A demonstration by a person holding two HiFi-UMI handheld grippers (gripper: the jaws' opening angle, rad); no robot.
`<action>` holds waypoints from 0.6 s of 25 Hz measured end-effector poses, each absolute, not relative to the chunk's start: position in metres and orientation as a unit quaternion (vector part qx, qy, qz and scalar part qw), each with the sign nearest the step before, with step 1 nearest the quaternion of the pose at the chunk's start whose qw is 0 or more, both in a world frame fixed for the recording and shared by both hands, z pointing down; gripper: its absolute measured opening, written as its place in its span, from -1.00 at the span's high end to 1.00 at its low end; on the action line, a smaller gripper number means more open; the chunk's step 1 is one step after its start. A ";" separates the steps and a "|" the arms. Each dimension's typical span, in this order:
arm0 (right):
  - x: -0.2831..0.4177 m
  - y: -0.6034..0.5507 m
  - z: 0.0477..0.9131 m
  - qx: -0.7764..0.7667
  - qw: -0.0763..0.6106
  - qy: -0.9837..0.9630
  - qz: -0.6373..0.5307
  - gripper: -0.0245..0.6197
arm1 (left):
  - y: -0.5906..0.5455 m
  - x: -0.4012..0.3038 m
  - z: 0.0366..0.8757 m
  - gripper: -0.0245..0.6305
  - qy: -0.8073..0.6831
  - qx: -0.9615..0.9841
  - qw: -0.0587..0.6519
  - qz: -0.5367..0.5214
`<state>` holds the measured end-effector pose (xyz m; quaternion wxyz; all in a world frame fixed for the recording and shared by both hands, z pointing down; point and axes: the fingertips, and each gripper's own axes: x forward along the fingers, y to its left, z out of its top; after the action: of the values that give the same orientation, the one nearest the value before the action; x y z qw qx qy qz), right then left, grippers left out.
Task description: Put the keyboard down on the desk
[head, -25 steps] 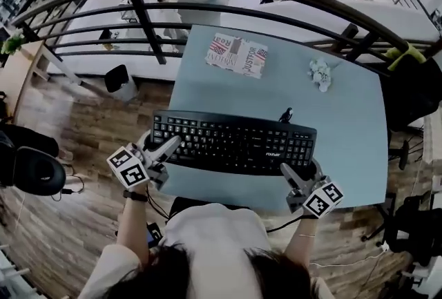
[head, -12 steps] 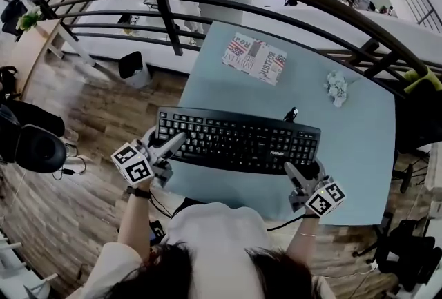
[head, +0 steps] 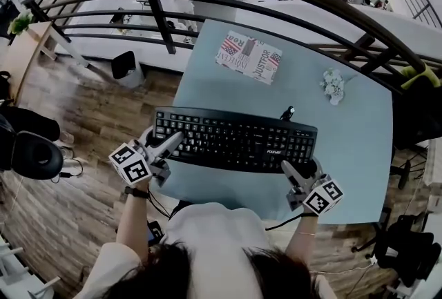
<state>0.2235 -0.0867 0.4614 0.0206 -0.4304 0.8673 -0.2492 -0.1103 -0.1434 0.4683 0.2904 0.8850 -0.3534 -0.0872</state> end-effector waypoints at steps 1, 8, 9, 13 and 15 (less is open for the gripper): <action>0.224 -0.087 0.462 -0.431 0.020 0.867 -0.250 -0.09 | -0.144 -0.110 0.470 0.00 -0.354 0.885 0.291 -0.087; 0.223 -0.086 0.476 -0.434 0.013 0.862 -0.264 -0.09 | -0.146 -0.110 0.482 0.00 -0.353 0.883 0.300 -0.080; 0.223 -0.086 0.479 -0.434 0.012 0.860 -0.267 -0.09 | -0.146 -0.110 0.484 0.00 -0.352 0.883 0.301 -0.077; 0.227 -0.086 0.500 -0.437 0.015 0.854 -0.282 -0.09 | -0.151 -0.106 0.500 0.00 -0.347 0.884 0.307 -0.066; 0.230 -0.088 0.512 -0.438 0.016 0.850 -0.291 -0.09 | -0.154 -0.104 0.512 0.00 -0.342 0.885 0.308 -0.062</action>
<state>0.2295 -0.0876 0.5121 0.0155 -0.4384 0.8502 -0.2910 -0.1040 -0.1543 0.5121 0.3080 0.8855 -0.3424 -0.0620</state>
